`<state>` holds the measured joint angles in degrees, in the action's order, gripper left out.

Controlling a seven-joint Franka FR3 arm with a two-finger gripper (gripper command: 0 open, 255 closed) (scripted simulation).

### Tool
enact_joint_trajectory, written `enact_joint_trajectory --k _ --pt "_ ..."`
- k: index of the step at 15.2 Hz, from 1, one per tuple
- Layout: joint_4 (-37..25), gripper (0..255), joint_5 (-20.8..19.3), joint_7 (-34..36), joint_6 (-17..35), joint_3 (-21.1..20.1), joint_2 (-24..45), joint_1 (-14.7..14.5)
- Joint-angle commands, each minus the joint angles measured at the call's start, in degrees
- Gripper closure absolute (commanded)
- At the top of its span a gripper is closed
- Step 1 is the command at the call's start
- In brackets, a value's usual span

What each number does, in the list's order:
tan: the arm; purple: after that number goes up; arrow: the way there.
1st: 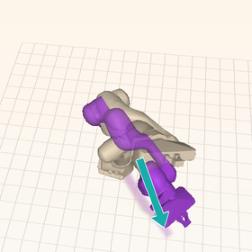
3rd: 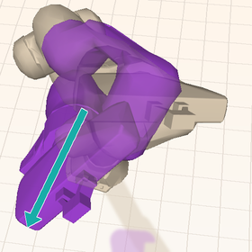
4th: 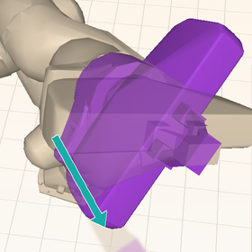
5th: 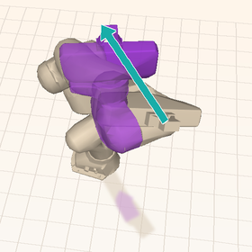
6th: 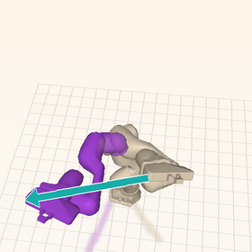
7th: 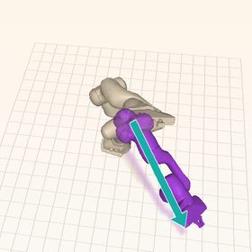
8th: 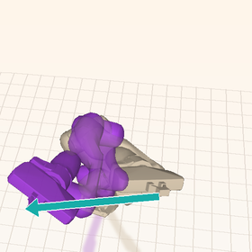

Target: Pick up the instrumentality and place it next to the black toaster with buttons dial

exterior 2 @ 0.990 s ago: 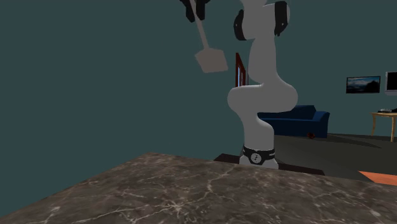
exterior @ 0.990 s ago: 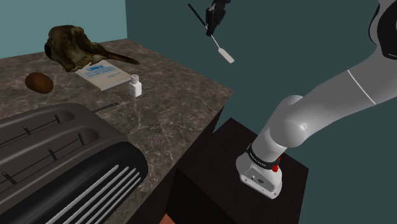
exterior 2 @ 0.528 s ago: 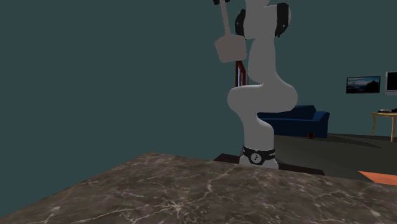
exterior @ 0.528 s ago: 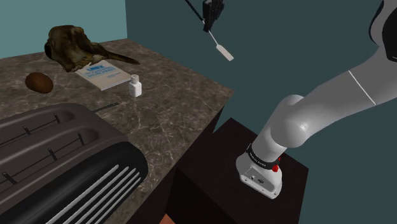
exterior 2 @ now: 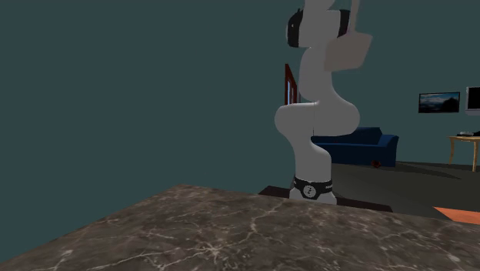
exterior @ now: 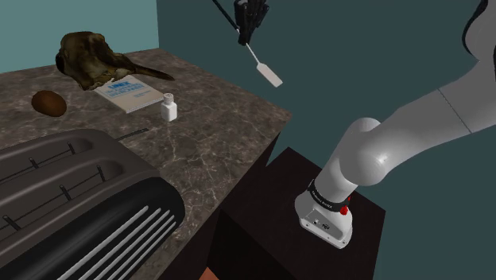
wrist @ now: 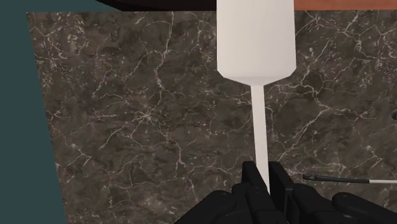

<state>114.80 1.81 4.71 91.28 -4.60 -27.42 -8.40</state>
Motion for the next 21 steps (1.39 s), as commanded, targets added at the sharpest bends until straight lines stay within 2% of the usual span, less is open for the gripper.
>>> enact_joint_trajectory --k 1,11,18,19,21 --pt "-0.1 255 0.8 2.8 0.0 -2.1 0.0 -0.8" --pt "-4.9 255 3.6 17.3 0.1 -13.2 4.4 -4.7" --pt "-12.2 255 3.1 28.2 0.1 -21.4 11.5 -6.9" --pt "-13.3 255 2.8 29.5 0.0 -22.4 12.5 -7.2" --pt "-11.3 255 3.0 29.4 1.6 -22.3 12.1 -7.3"
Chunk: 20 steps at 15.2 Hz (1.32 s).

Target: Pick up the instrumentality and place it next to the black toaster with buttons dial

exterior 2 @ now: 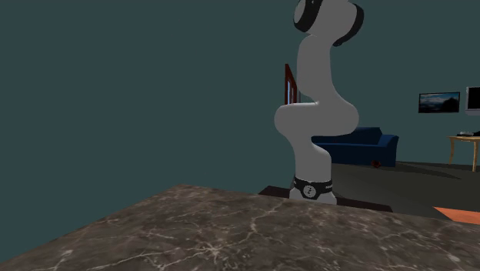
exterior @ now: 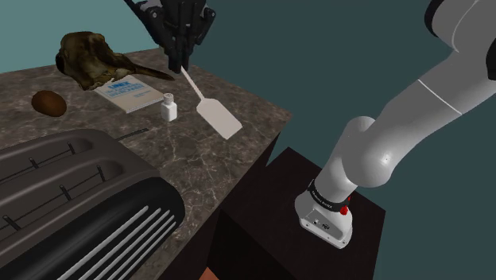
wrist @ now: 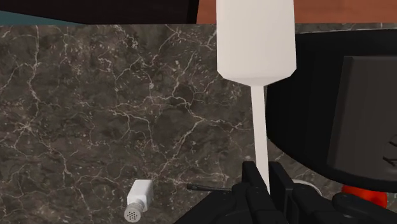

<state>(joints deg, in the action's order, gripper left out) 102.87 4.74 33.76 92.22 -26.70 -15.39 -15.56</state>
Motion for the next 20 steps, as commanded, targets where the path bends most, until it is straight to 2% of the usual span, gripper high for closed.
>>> enact_joint_trajectory --k 1,20 --pt "1.6 255 0.1 0.3 1.5 -0.2 -0.2 -0.2" --pt "17.5 255 1.2 0.0 16.1 -1.0 -1.5 -0.8"
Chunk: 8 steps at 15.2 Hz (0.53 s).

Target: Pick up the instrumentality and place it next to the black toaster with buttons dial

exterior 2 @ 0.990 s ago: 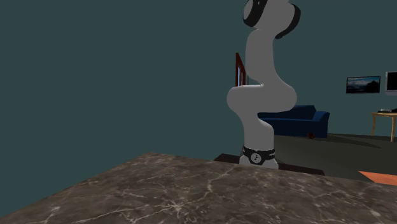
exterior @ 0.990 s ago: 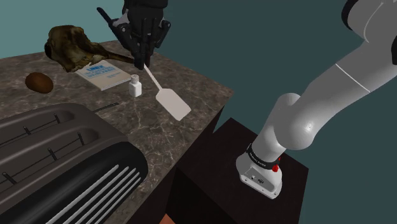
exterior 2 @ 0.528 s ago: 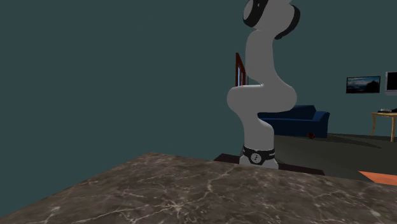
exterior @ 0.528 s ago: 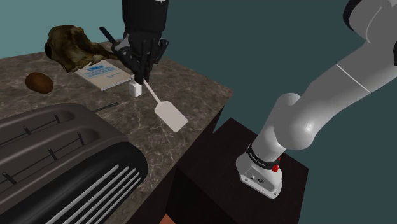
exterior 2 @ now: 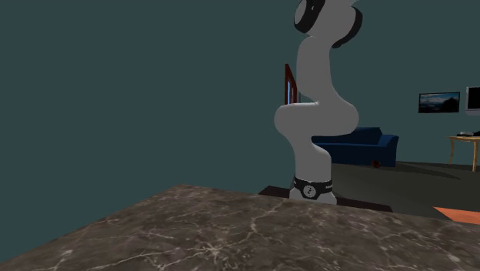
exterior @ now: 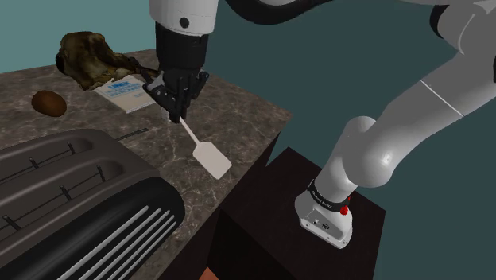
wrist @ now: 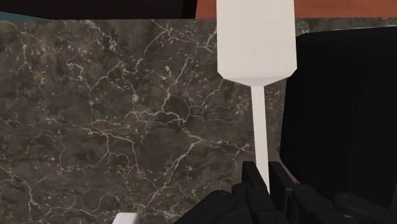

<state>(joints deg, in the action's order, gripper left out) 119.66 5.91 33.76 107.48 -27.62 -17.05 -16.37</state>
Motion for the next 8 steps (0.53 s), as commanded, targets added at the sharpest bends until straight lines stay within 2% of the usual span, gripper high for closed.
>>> enact_joint_trajectory --k 1,8 --pt "1.4 255 0.0 0.1 1.6 -0.2 0.2 0.0" --pt "6.0 255 -0.1 0.4 7.0 -0.8 1.0 -0.1"
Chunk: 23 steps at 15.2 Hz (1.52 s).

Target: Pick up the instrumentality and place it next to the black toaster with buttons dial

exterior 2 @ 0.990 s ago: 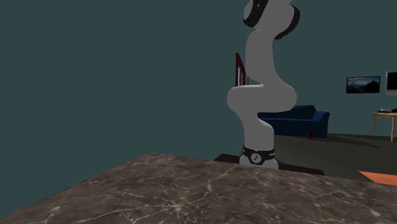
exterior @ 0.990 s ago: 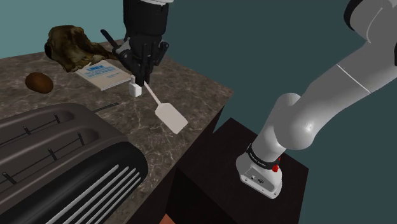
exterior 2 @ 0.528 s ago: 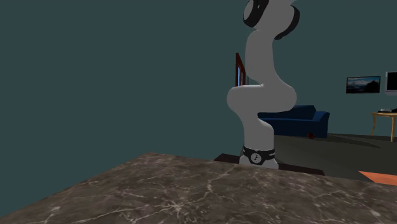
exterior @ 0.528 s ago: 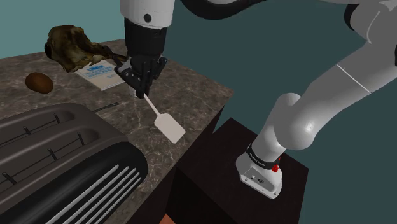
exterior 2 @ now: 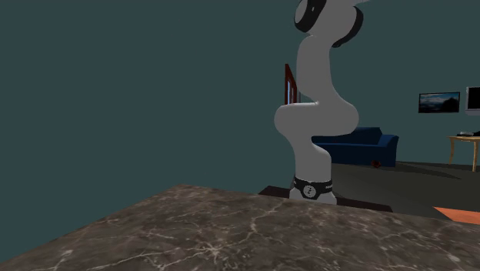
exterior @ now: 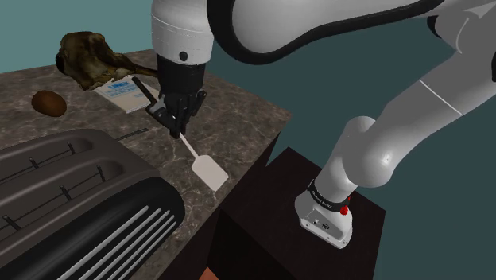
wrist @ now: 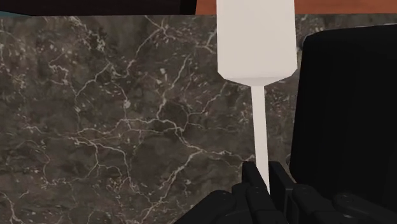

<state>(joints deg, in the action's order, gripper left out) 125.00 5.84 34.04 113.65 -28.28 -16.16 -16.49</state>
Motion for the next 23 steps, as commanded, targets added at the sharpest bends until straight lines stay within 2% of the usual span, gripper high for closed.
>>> enact_joint_trajectory --k 1,23 --pt "1.3 255 -0.1 0.2 1.7 -0.2 0.3 0.0" --pt "12.0 255 -3.5 3.5 19.4 -2.8 8.2 0.5"
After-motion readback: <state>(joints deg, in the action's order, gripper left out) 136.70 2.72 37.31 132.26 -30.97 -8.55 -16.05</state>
